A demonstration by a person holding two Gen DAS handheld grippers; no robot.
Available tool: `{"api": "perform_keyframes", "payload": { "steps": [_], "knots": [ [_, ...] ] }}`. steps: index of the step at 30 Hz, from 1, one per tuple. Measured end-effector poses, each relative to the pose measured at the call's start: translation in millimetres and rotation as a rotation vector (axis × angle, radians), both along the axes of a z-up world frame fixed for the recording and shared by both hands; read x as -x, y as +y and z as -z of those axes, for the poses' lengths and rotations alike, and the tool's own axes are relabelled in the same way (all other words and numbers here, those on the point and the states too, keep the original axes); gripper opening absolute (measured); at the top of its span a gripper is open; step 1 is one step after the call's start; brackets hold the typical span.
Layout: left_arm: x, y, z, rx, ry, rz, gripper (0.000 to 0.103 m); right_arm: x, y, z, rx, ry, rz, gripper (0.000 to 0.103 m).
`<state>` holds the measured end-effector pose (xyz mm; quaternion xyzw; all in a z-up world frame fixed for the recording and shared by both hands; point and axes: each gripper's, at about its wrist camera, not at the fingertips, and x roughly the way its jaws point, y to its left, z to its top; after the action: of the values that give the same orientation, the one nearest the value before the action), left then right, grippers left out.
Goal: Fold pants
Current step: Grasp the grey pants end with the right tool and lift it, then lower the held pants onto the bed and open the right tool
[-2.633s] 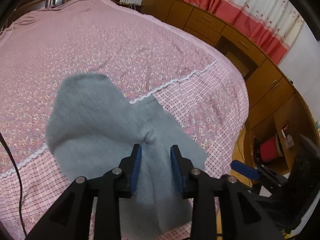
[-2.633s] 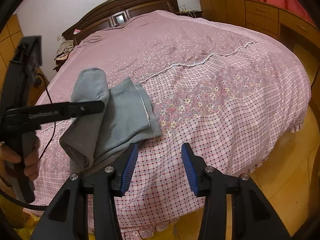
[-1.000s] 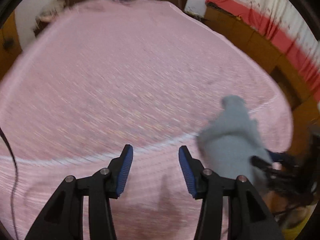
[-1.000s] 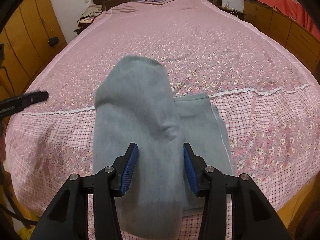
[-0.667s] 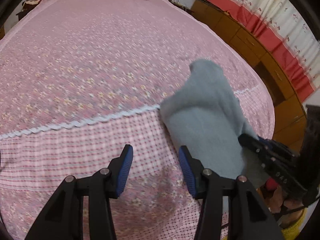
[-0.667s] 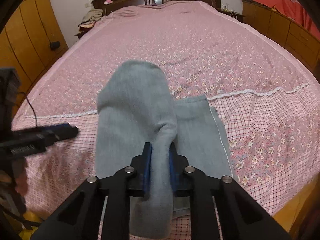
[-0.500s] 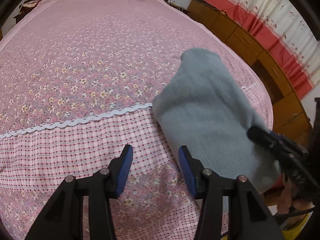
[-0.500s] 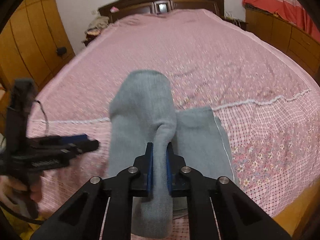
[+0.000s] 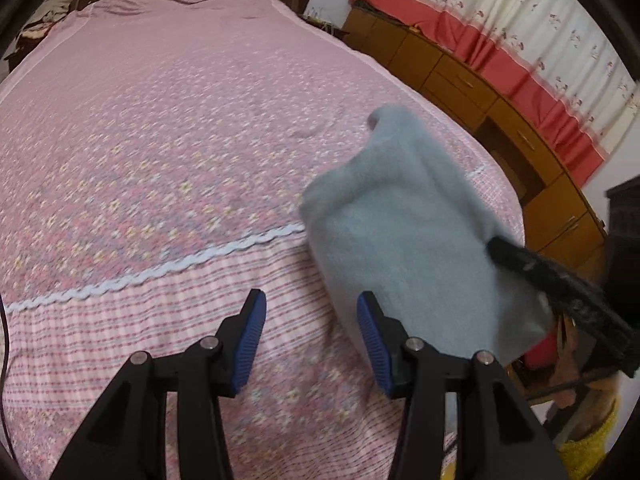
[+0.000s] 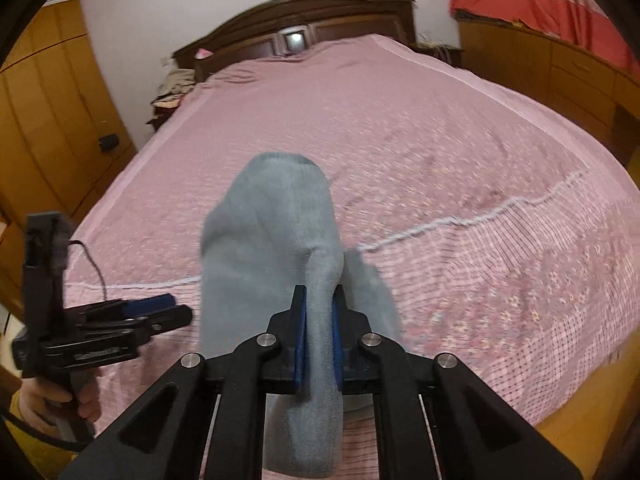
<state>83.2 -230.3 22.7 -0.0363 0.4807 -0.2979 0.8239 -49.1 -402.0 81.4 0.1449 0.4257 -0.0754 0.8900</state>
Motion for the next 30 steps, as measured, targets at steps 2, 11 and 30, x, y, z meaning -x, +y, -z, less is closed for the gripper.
{"api": "perform_keyframes", "payload": {
  "steps": [2,11,30],
  "knots": [
    [-1,-12,-3,0.009,-0.017,0.014,0.05,-4,-4,11,0.0,0.028,0.0,0.012],
    [-32,-75,6,-0.01,-0.099,0.079,0.049,-12,-11,42,0.071,0.085,-0.005,0.012],
    [7,-60,18,-0.013,-0.056,0.15,0.051,17,-16,27,0.067,0.075,0.025,0.02]
  ]
}}
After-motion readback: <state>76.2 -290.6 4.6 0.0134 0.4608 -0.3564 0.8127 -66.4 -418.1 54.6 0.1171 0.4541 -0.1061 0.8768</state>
